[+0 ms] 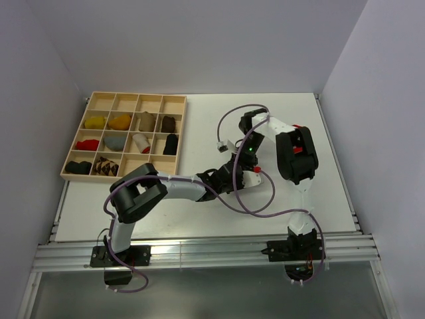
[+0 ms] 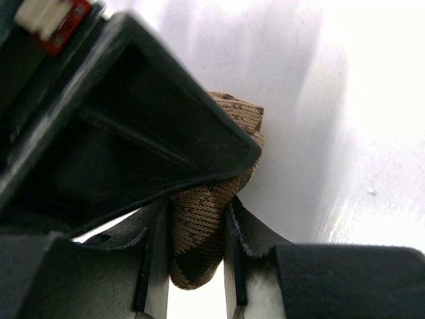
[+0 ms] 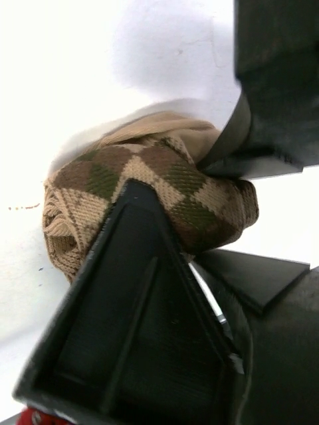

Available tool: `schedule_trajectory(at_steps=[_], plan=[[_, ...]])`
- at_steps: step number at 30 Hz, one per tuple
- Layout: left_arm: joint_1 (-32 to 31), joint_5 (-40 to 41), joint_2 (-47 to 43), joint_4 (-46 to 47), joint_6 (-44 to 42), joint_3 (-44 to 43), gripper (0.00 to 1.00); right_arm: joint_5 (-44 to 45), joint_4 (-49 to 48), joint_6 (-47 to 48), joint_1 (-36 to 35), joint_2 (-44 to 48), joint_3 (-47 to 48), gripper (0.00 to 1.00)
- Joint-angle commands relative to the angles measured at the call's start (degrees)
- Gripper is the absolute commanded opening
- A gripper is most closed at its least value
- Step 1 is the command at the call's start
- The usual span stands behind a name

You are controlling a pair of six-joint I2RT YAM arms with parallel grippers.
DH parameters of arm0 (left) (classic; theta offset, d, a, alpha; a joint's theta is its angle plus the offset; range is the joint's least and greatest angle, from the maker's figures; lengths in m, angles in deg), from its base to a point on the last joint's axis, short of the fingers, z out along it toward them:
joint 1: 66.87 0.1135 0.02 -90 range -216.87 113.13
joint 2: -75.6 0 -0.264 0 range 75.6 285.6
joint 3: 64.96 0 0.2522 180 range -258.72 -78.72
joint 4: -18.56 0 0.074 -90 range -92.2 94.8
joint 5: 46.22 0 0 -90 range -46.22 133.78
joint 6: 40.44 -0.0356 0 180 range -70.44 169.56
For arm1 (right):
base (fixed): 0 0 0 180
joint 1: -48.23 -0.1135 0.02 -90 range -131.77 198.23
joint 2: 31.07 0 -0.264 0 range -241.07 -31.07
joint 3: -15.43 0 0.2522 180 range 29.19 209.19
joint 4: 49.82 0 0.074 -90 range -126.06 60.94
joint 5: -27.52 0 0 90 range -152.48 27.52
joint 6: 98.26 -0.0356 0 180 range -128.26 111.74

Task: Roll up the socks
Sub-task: Pick up the sock at the center of the board.

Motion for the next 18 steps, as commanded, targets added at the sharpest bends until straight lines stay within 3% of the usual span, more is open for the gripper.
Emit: schedule_trajectory(at_steps=[1,12,18], plan=[[0.59,-3.95,2.51,-1.42,6.02,0.96,0.00,-9.07,-0.95,-1.81,1.40,5.12,-1.76,0.52],[0.76,-4.30,0.92,-0.36,10.86,3.86,0.00,-15.65,3.08,0.12,12.19,12.86,-2.04,0.57],[2.51,-6.57,-1.79,-0.19,15.42,5.09,0.00,-14.35,-2.61,-7.95,19.14,19.00,-2.82,0.57]])
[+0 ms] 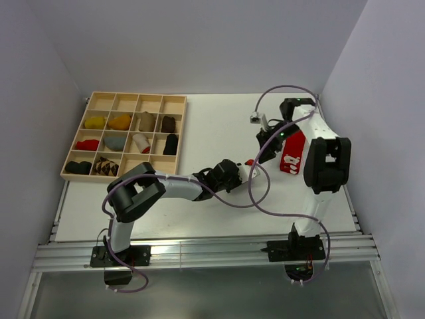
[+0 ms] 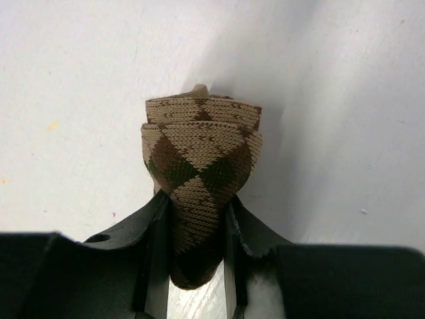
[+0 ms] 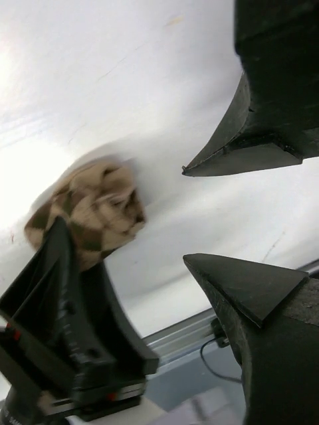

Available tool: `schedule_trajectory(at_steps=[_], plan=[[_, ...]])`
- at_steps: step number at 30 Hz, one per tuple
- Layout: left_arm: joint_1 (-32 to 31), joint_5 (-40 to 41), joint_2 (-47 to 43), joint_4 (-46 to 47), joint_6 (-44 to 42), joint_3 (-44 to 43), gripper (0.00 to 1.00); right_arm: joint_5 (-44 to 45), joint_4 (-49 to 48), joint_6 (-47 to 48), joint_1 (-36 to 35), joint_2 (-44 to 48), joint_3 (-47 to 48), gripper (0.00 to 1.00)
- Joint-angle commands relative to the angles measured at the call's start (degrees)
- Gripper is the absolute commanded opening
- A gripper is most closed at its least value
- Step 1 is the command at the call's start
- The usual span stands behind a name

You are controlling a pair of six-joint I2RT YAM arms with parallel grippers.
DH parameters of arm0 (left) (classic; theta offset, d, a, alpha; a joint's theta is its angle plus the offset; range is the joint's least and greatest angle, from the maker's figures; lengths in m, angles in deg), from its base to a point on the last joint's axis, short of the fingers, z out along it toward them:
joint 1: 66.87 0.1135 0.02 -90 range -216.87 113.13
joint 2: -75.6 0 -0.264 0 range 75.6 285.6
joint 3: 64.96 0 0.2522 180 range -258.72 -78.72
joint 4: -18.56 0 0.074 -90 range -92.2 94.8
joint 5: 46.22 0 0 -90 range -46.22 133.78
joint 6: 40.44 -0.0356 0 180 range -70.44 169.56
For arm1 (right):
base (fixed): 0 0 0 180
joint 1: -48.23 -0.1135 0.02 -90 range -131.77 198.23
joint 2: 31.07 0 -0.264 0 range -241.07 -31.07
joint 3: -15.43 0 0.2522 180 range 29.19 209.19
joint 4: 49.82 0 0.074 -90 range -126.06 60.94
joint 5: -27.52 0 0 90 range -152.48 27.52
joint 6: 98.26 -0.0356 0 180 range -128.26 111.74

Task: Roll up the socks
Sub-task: Pick up the sock at the center of the board, then place the sock in the storage box.

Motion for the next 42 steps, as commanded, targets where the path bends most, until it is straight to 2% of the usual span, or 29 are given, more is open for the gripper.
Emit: schedule_trajectory(at_steps=[1,4,9,14,19,24,28,30,31,35,37,42], plan=[[1.49,-4.92,-2.15,-3.93,6.71,3.34,0.00,-0.88,-1.44,-6.06,3.52,6.35,0.04,0.57],[2.72,-4.31,-5.23,-1.20,9.17,6.07,0.00,-0.18,-7.41,-9.31,6.07,10.84,-2.77,0.57],[4.04,-3.61,-9.10,1.00,12.16,7.65,0.00,0.35,-10.24,-13.01,6.43,15.49,-5.06,0.57],[4.74,-2.64,-15.51,2.32,14.36,8.88,0.00,3.68,-13.67,-15.12,6.52,17.52,-6.56,0.56],[8.34,1.05,-24.03,0.93,18.23,9.24,0.00,3.07,-13.40,-15.12,7.22,17.96,-6.21,0.56],[11.95,12.72,-30.00,-5.40,19.72,7.83,0.00,4.39,-15.16,-16.79,7.57,18.49,-6.12,0.56],[13.53,32.19,-34.41,-11.90,24.11,8.36,0.00,5.27,-17.18,-18.37,8.01,19.28,-6.55,0.55],[14.58,38.55,-37.12,-17.17,27.61,8.62,0.00,5.27,-17.19,-18.37,8.01,19.46,-6.82,0.55],[14.94,45.02,-37.92,-19.97,29.11,8.97,0.00,5.27,-17.19,-18.11,8.01,19.54,-6.99,0.55],[17.92,54.73,-41.44,-29.65,37.11,11.25,0.00,4.57,-17.36,-17.76,8.01,19.20,-7.52,0.55],[20.56,56.24,-42.06,-34.31,41.33,13.01,0.00,4.13,-16.92,-17.24,7.93,18.41,-7.17,0.55],[25.13,63.34,-37.16,-46.50,52.93,14.25,0.00,4.13,-16.13,-16.53,8.01,17.09,-6.82,0.54]])
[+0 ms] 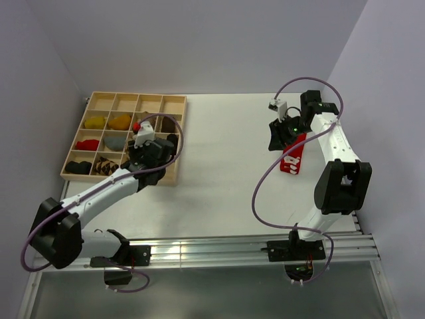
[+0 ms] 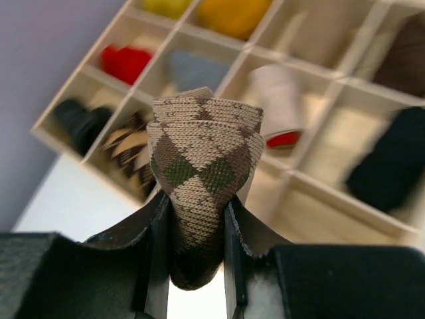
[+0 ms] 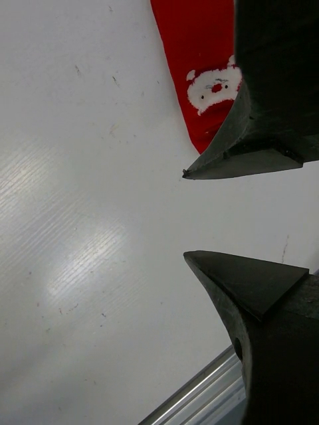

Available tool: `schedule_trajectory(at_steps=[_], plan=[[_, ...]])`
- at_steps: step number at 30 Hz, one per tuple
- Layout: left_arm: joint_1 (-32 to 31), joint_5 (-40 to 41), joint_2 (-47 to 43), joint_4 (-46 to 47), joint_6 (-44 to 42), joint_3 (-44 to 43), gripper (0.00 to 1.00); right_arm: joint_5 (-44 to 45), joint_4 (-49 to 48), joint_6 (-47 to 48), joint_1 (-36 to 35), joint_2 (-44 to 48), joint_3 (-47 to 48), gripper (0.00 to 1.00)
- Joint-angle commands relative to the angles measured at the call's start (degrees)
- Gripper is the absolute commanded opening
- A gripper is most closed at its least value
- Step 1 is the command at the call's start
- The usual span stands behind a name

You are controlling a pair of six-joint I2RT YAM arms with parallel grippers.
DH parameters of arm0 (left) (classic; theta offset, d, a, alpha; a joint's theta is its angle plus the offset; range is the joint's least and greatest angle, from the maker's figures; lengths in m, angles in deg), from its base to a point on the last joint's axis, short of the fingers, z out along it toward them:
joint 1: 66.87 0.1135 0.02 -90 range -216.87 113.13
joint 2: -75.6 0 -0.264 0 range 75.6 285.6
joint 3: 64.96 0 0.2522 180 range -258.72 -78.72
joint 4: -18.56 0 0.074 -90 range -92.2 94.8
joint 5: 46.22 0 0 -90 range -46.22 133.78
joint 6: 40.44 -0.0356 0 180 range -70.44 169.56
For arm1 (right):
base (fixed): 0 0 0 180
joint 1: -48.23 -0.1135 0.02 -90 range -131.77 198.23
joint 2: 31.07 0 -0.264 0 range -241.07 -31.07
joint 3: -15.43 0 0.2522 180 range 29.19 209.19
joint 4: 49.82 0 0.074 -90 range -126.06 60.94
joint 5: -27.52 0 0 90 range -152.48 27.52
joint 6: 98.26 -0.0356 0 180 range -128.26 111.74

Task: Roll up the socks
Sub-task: Place the sock in the storage box.

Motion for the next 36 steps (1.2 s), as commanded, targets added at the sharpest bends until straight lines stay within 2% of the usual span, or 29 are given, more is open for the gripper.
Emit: schedule_trajectory(at_steps=[1,2,5,8,12,14,17,26,36], plan=[[2.36,10.12,4.23,-13.07,11.98,0.43,0.00,-0.74,-0.13,1.09,0.36,0.23,0.33,0.54],[3.06,10.56,5.37,-14.57,14.87,0.17,0.00,-0.92,-0.13,1.09,0.36,0.06,0.33,0.54],[5.70,12.32,9.07,-16.51,16.03,-0.53,0.00,-1.53,0.22,1.35,0.28,-0.73,0.42,0.54],[5.79,11.10,11.53,-12.04,10.70,-0.45,0.00,-1.36,-0.13,1.53,0.28,-0.91,-0.20,0.53],[6.50,8.47,16.01,-11.16,8.75,-1.50,0.00,-1.27,-0.57,1.62,0.28,-0.82,-1.08,0.53],[6.50,4.43,16.46,-6.09,3.86,-0.89,0.00,-0.83,-1.27,1.35,0.28,-0.73,-1.87,0.53],[6.67,-0.22,17.33,-4.31,1.72,-0.53,0.00,-0.57,-1.62,1.35,0.28,-0.47,-2.75,0.53],[8.95,-12.71,24.62,-5.00,-1.10,-3.87,0.00,0.75,-2.33,1.35,0.36,0.14,-4.33,0.52],[14.23,-34.76,23.41,-2.89,-2.51,-5.28,0.00,2.51,-2.15,1.09,0.28,1.55,-4.86,0.52]])
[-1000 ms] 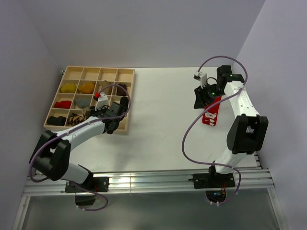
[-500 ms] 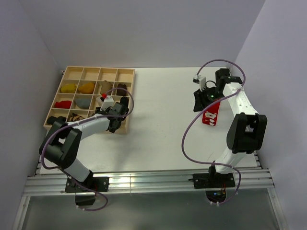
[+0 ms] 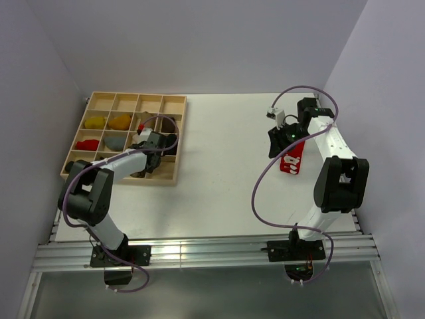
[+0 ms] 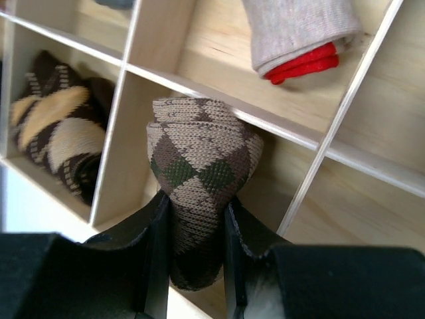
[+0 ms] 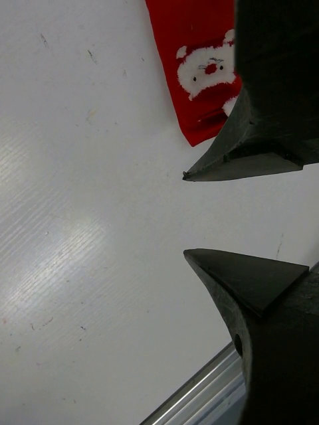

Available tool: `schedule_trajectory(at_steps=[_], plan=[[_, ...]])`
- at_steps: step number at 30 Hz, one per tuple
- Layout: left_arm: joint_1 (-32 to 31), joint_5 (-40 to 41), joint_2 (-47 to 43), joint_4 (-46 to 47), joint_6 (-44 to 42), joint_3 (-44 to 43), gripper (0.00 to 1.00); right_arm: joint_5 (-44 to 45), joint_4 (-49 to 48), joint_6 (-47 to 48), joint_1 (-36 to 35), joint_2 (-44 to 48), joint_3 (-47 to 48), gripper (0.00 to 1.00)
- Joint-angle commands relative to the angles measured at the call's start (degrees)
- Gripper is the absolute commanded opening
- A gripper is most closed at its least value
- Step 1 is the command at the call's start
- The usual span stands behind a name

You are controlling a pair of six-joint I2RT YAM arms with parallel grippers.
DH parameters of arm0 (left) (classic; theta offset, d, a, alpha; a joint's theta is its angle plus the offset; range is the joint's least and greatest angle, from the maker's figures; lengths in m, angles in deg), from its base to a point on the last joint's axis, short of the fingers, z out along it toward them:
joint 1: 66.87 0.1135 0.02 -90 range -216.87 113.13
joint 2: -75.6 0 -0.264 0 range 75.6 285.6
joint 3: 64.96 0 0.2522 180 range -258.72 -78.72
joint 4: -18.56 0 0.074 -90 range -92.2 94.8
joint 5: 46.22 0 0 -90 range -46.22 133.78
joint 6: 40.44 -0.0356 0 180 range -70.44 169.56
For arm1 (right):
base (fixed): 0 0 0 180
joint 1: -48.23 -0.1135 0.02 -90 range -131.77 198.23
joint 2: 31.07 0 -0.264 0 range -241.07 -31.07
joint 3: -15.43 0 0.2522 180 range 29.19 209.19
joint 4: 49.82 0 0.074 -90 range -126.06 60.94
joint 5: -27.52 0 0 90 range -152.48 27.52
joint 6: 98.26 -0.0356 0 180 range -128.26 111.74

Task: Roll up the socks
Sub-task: Place the sock in the storage box.

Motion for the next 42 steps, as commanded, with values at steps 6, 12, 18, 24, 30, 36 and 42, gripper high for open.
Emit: schedule_trajectory(at_steps=[6,12,18,24,30,36,42], plan=[[3.86,-23.71,-0.67,2.46,4.91,0.65,0.00,1.24,-0.40,0.19,0.28,2.95,0.04,0.52],[9.13,-35.74,-1.37,5.26,7.73,2.67,0.00,1.95,0.04,0.19,0.28,2.86,0.21,0.52],[11.95,-40.94,-0.76,9.48,9.84,6.01,0.00,2.91,-0.49,-0.33,0.28,2.25,-0.05,0.52],[12.30,-40.94,-1.37,11.07,11.34,7.42,0.01,3.88,-1.19,-0.25,0.28,2.95,-1.81,0.52],[12.30,-40.94,-3.04,9.49,11.07,6.54,0.24,3.71,-1.37,-0.42,0.28,3.22,-2.25,0.52],[12.30,-40.07,-6.20,8.53,10.46,6.62,0.45,3.53,-1.10,-0.33,0.28,3.13,-2.07,0.52],[12.30,-36.56,-8.84,5.98,9.93,5.40,0.53,3.18,-0.84,-0.42,0.28,2.95,-1.46,0.52]])
